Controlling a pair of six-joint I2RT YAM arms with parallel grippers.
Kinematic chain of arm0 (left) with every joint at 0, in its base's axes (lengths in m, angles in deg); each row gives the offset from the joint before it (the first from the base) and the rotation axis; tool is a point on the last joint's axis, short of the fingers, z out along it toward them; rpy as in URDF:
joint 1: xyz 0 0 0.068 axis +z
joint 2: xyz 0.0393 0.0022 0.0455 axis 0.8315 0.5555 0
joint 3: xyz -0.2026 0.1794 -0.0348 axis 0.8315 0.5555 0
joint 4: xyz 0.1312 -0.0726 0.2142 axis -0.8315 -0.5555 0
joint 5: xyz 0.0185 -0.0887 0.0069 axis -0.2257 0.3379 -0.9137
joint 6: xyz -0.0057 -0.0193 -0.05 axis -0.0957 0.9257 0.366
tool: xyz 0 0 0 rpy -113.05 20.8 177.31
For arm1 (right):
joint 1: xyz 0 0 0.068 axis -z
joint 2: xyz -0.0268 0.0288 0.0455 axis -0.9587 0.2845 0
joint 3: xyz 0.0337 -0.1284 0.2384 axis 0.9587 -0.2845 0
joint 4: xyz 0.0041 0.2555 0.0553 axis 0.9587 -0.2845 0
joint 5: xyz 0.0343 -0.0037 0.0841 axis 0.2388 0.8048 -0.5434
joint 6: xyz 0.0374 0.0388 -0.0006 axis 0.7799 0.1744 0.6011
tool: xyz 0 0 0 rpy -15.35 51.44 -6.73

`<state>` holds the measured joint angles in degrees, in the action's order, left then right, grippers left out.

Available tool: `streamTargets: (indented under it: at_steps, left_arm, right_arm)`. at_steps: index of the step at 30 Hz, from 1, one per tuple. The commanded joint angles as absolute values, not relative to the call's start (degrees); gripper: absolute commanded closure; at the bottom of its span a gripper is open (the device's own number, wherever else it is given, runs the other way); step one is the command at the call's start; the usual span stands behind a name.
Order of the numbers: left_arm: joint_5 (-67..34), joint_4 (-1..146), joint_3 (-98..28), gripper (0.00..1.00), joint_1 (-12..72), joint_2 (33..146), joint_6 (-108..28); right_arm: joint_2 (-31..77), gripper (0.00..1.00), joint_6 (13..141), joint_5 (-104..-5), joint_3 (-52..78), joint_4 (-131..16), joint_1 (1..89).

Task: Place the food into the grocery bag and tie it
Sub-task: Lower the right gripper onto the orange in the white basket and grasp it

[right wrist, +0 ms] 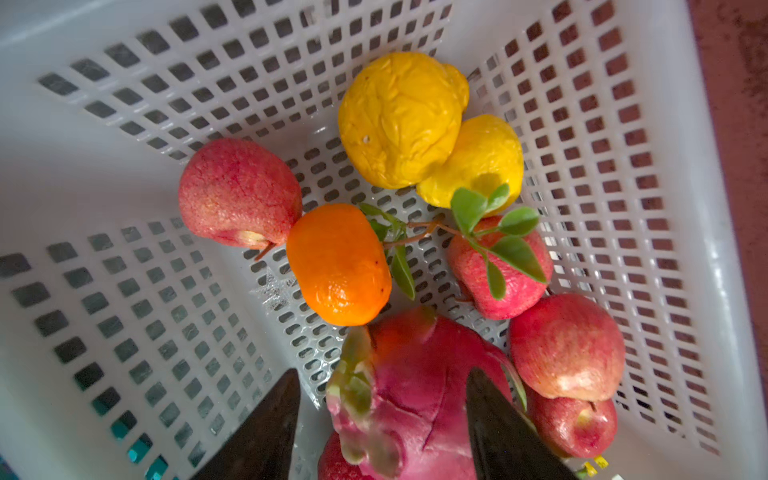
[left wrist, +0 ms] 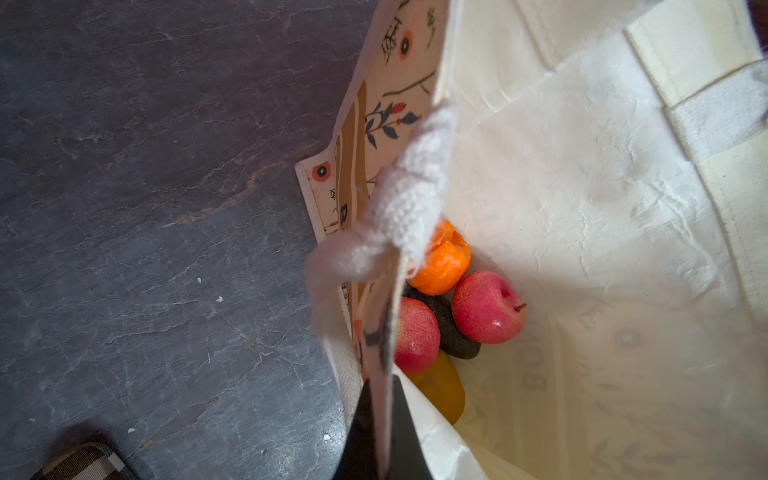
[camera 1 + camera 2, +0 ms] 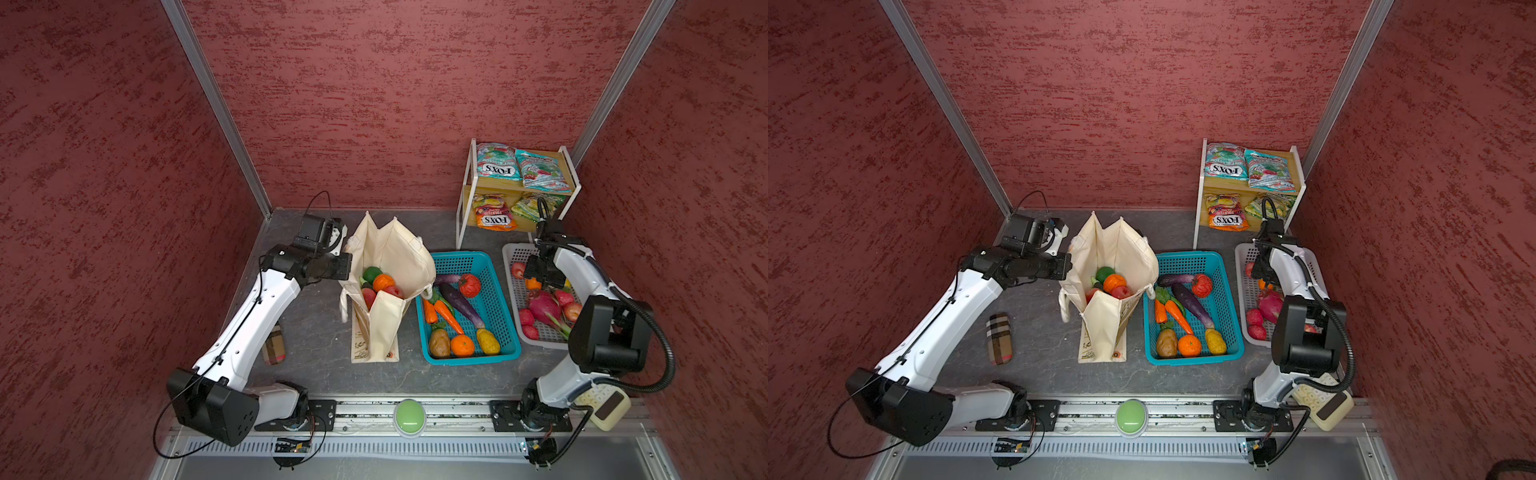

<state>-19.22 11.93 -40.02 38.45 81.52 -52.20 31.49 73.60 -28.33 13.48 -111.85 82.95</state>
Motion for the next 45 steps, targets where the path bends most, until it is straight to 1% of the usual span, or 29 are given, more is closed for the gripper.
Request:
streamTargets:
  at_steps: [1, 7, 17, 27, 28, 32, 34, 36, 38, 45]
  left_arm:
    - [-18.0, 11.5, -39.1, 1.00, 37.8, 82.1, -52.6]
    - [-18.4, 11.6, -39.2, 1.00, 37.9, 82.4, -52.6]
    - [-18.1, 11.9, -39.1, 1.00, 37.9, 82.7, -52.6]
    - [-18.0, 12.0, -39.1, 1.00, 38.1, 82.7, -52.7]
    - [-18.0, 12.0, -39.1, 1.00, 38.1, 82.7, -52.7]
    - [-18.0, 12.1, -39.0, 1.00, 38.1, 82.5, -52.6]
    - [-17.8, 12.2, -38.8, 1.00, 38.1, 82.4, -52.6]
    - [-17.7, 12.3, -38.7, 1.00, 38.1, 82.4, -52.6]
    - [-17.7, 12.3, -38.7, 1.00, 38.1, 82.4, -52.6]
    - [-17.7, 12.2, -38.7, 1.00, 38.1, 82.3, -52.6]
  right_arm:
    - [33.2, 0.39, 69.9, -26.3, 15.8, -109.8, 83.1]
    - [37.0, 0.42, 68.1, -26.2, 17.3, -109.1, 83.1]
    - [42.2, 0.43, 68.3, -28.7, 18.9, -108.5, 82.7]
    - [43.1, 0.50, 69.5, -29.2, 17.0, -107.7, 82.7]
    - [43.0, 0.49, 69.6, -28.9, 16.9, -107.9, 82.7]
    - [42.9, 0.35, 69.8, -28.7, 16.4, -107.9, 82.7]
    - [42.9, 0.34, 69.9, -29.1, 16.3, -108.0, 82.7]
    - [43.0, 0.36, 69.9, -29.4, 16.0, -108.1, 82.6]
    - [43.0, 0.41, 70.2, -29.2, 15.6, -108.1, 82.7]
    - [42.5, 0.52, 70.7, -29.8, 15.3, -108.0, 82.7]
